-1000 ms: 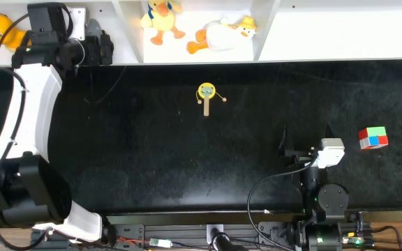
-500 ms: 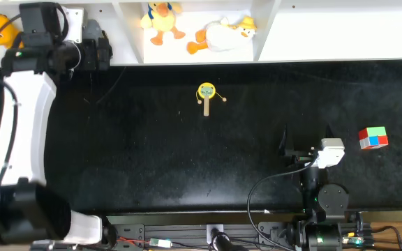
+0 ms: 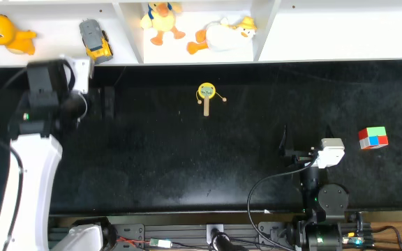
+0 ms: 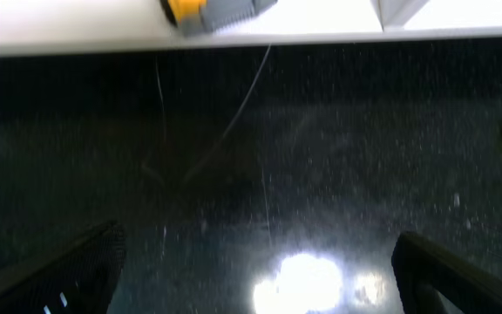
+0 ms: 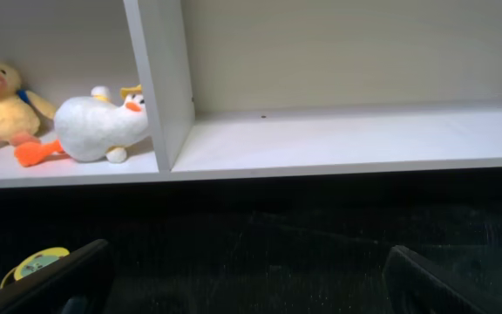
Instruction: Store Toys
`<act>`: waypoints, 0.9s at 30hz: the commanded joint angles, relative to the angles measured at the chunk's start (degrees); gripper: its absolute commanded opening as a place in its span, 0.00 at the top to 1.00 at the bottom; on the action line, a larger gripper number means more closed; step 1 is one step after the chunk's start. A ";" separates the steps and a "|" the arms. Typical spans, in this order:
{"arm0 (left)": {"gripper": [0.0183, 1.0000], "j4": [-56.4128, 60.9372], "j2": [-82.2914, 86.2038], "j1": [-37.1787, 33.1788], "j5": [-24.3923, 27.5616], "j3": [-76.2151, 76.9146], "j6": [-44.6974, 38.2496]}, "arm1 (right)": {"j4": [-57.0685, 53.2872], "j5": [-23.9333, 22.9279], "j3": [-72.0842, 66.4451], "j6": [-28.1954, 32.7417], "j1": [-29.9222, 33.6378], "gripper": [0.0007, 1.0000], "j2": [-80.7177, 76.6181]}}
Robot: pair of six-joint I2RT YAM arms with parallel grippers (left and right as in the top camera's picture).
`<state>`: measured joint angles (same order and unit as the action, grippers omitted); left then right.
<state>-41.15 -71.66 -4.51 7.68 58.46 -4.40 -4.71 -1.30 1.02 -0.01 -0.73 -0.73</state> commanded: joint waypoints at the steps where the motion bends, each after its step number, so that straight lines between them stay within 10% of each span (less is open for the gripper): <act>1: 0.00 0.39 9.77 0.20 0.15 -7.41 3.48 | 0.22 0.39 -0.72 0.00 0.02 0.00 0.46; 17: 0.00 39.67 42.10 4.85 -0.52 -38.51 4.85 | 0.22 0.37 -0.72 0.00 0.02 0.00 0.46; 27: 0.00 40.94 65.42 8.70 -8.46 -52.19 2.19 | 0.22 0.37 -0.72 0.00 0.02 0.01 0.46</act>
<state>-0.38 -11.16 4.54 2.04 9.37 -0.45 -4.75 -1.30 1.02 0.01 -0.73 -0.73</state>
